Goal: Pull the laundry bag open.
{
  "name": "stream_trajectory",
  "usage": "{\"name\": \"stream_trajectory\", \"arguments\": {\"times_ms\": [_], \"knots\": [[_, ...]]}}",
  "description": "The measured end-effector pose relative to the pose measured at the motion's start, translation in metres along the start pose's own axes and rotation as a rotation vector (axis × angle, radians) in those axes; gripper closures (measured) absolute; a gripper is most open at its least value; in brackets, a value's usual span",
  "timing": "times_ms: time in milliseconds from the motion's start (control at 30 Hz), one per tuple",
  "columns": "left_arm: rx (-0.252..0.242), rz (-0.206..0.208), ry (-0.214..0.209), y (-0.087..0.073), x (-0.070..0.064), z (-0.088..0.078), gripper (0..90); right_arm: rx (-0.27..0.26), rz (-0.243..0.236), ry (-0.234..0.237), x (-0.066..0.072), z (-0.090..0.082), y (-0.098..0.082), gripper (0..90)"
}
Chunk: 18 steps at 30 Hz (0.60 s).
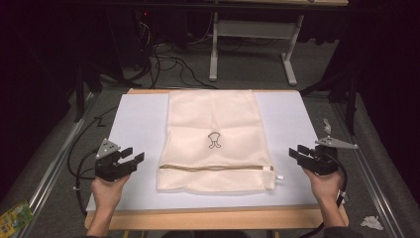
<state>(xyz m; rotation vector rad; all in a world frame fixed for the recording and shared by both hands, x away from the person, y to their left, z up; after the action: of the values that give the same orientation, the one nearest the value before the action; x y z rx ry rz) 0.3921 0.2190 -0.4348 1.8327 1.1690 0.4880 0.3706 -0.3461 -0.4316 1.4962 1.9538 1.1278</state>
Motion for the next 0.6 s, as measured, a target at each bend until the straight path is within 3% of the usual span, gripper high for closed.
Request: {"name": "stream_trajectory", "arguments": {"times_ms": [333, 600], "knots": [[-0.005, -0.032, 0.020, -0.008, 0.008, 0.008, 47.2, -0.033, 0.046, -0.017, -0.016, 0.001, -0.013, 57.5], [0.008, -0.013, 0.043, -0.011, 0.007, 0.015, 47.3, -0.021, 0.080, -0.031, -0.023, 0.009, -0.022, 57.7]]}}
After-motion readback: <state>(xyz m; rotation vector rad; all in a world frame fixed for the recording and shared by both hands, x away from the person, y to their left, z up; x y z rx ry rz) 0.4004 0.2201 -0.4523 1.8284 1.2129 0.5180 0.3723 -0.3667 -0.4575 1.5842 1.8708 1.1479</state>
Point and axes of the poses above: each handheld gripper's, and its own axes: z roughly forward along the jaws, y roughly out of its top, x roughly to its left, the point moved 4 cm from there along z, roughly forward along the jaws, and after that the axes turned 1 degree about -z, right-handed, at the moved point
